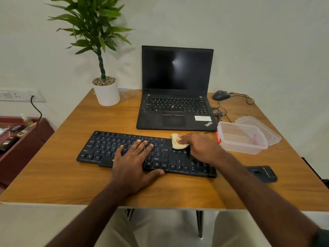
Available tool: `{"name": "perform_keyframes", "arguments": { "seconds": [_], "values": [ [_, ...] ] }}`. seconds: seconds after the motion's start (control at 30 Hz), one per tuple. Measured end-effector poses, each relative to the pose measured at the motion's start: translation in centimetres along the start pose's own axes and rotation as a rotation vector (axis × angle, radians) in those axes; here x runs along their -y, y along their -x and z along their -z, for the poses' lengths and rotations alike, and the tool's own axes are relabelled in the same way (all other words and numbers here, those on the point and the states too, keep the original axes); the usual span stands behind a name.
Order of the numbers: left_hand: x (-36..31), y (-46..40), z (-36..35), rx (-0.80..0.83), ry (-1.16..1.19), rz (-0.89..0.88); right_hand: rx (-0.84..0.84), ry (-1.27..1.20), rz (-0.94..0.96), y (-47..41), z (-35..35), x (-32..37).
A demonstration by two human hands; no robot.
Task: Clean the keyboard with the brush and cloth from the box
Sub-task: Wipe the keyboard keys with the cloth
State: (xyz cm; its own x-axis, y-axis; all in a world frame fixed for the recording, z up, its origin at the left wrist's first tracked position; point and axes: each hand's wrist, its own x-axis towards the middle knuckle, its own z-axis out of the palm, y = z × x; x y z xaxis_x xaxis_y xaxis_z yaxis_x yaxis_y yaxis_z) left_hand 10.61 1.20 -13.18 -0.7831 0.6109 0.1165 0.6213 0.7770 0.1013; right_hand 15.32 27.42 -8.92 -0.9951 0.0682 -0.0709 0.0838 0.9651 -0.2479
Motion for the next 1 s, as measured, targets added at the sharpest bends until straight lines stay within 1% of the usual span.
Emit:
{"name": "perform_keyframes", "arguments": {
  "seconds": [0.1,0.17,0.3,0.37,0.5,0.57,0.63,0.67,0.7,0.73,0.8,0.83,0.87,0.9,0.93,1.0],
  "values": [
    [0.1,0.0,-0.1,-0.018,0.024,-0.002,-0.007,-0.023,-0.059,1.9,1.1,-2.7],
    [0.0,0.1,-0.1,-0.027,0.034,-0.021,-0.03,-0.017,-0.066,3.6,0.9,-3.1],
    [-0.2,0.1,0.0,-0.004,0.037,-0.027,-0.187,-0.025,-0.142,6.7,-0.9,-2.5],
    [-0.2,0.0,-0.1,-0.005,0.036,-0.027,-0.273,-0.025,-0.2,7.7,-1.4,-2.1],
    [-0.1,0.1,-0.1,-0.002,0.036,-0.027,-0.304,0.028,-0.376,7.9,-0.9,-0.5],
    [-0.2,0.1,0.0,-0.002,0.038,-0.027,-0.354,-0.038,-0.439,7.6,0.1,-0.7],
    [-0.1,0.1,0.0,-0.01,0.043,-0.029,-0.496,-0.15,-0.459,7.1,1.0,-1.5],
    [-0.1,0.0,-0.1,-0.014,0.047,-0.031,-0.534,-0.181,-0.444,6.9,1.2,-1.6],
    [-0.1,0.0,-0.1,-0.017,0.05,-0.032,-0.525,-0.19,-0.417,6.8,1.2,-1.3],
    [-0.1,0.0,-0.1,-0.02,0.049,-0.031,-0.475,-0.176,-0.391,6.5,0.9,-1.0],
    [-0.1,0.1,-0.1,-0.025,0.049,-0.031,-0.333,-0.072,-0.387,6.5,-0.3,-0.1],
    [-0.1,0.1,-0.1,-0.027,0.051,-0.032,-0.304,-0.02,-0.39,6.6,-0.8,0.2],
    [-0.1,0.1,-0.1,-0.029,0.054,-0.032,-0.312,-0.004,-0.397,6.6,-0.9,0.2],
    [-0.1,0.0,-0.1,-0.029,0.057,-0.031,-0.331,-0.054,-0.414,6.6,-0.7,0.1],
    [-0.1,0.1,-0.1,-0.028,0.057,-0.032,-0.363,-0.164,-0.433,6.4,-0.2,-0.1],
    [0.0,0.0,-0.1,-0.022,0.051,-0.037,-0.452,-0.457,-0.442,5.4,0.8,-0.2]
  ]
}}
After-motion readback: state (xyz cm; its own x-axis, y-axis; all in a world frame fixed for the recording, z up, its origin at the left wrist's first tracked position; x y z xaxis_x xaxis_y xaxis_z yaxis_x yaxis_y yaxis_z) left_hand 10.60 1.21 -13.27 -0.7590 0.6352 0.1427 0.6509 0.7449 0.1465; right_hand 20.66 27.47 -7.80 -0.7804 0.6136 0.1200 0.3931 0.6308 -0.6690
